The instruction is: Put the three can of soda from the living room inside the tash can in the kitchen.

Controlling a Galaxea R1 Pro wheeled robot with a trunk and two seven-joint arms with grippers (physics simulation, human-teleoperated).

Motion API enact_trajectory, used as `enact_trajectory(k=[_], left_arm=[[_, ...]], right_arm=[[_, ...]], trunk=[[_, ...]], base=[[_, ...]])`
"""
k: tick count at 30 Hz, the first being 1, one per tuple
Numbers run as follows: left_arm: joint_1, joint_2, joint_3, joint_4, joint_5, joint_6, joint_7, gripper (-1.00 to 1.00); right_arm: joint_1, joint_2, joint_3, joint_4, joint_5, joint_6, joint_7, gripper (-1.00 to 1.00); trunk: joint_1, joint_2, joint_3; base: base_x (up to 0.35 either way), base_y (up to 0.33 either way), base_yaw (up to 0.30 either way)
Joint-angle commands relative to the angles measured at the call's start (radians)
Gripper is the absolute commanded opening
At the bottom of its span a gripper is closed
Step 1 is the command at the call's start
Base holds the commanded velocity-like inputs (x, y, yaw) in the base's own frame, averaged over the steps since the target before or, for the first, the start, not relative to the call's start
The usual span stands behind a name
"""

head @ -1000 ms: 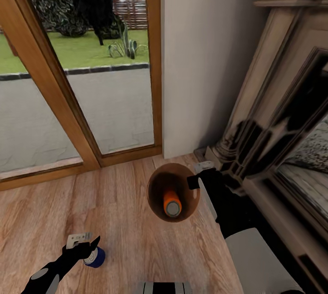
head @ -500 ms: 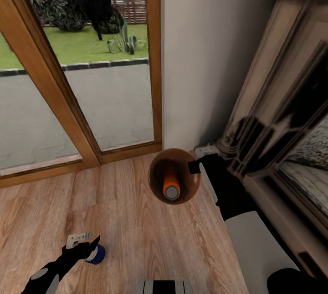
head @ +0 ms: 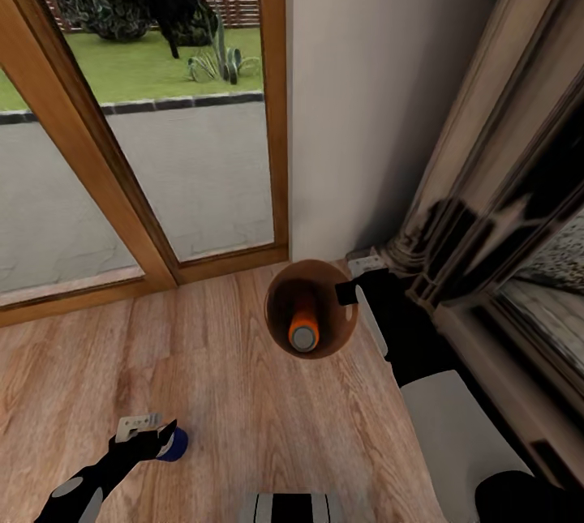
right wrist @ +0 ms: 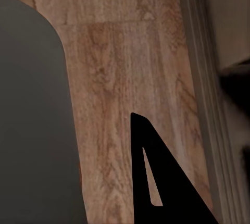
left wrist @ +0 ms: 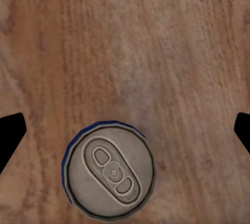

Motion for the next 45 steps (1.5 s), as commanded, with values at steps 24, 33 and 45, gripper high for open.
enact_trajectory(k=[24, 33, 45], left_arm=[[0.000, -0.001, 0.000, 0.002, -0.005, -0.002, 0.000, 1.00], [0.000, -0.001, 0.000, 0.001, -0.005, -0.002, 0.000, 1.00], [0.000, -0.002, 0.000, 0.001, -0.005, -0.009, 0.000, 1.00]], right_arm=[[-0.018, -0.015, 0.000, 0.001, -0.010, 0.000, 0.000, -1.00], [-0.018, -0.016, 0.000, 0.008, -0.010, 0.000, 0.000, -1.00], [-0.016, -0.020, 0.001, 0.010, -0.010, 0.000, 0.000, -1.00]], trunk=[[0.007, -0.004, -0.062], [0.010, -0.005, -0.085], [0.010, -0.005, -0.085]], base=[[0.000, 0.000, 0.000], [0.000, 0.000, 0.000], [0.016, 0.007, 0.000]])
